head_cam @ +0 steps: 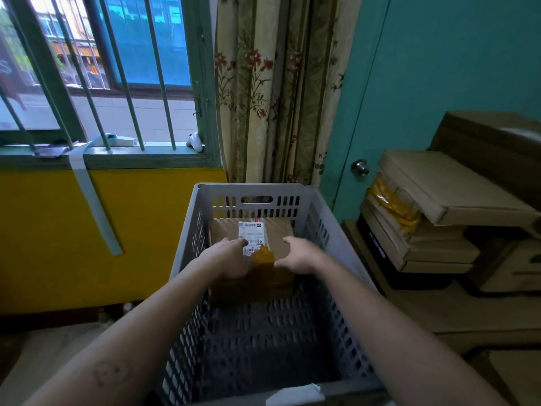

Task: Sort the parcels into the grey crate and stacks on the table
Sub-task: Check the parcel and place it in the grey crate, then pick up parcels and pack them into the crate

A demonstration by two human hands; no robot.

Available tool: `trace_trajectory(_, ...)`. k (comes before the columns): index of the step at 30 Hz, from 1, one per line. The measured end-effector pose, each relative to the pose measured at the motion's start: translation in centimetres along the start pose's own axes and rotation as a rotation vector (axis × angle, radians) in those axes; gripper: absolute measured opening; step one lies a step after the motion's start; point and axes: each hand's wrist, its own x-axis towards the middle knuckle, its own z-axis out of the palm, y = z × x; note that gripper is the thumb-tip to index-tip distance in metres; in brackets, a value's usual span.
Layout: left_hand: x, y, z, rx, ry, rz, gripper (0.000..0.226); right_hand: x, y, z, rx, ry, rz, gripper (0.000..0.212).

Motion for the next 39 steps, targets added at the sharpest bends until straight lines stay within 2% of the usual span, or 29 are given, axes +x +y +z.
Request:
trace_trajectory(3,-0.2,0.2,0.1,0.029,-0.056,-0.004,0.071,2.1,1.3,2.1,0.1,-0.048,0.106,0.09)
trace_trajectory(7,-0.3,0.6,0.2,0.053,-0.101,0.022,0.059,3.1,2.6,3.3,0.218,-0.04,0.131,0.096)
trace_trajectory(10,0.2,0.1,0.8,-0.02,-0.162,-0.009,0.064,3.2,3.1,3.7,0.242,-0.039,0.144,0.093)
trace_trajectory(14,0.8,-0.7,1.5,-0.091,-0.167,-0.059,0.075,3.3,3.2,3.6,0.226,-0.058,0.145,0.088)
trace_trajectory(21,1.0,-0.8,1.7,-0.111,-0.145,-0.029,0.078,3.4,3.4,3.4,0.23,-0.117,0.131,0.089)
trace_trajectory(24,0.9,-0.6,1.4,-0.105,-0.114,0.001,0.078,3.0,2.8,2.6,0.142,-0.04,0.119,0.092)
trace_trajectory(28,0.7,0.0,1.0,-0.138,-0.061,0.061,0.08,1.0,0.6,-0.4,0.125,0.091,-0.028,0.085)
trace_trajectory(34,-0.7,2.1,-0.1,-0.23,0.023,0.174,0.077,-4.4,-0.6,-3.4,0.138,0.184,-0.174,0.084)
trace_trajectory(39,-2.3,4.4,-0.4,-0.252,0.102,0.285,0.075,-8.4,0.2,-3.7,0.191,0.328,-0.255,0.079)
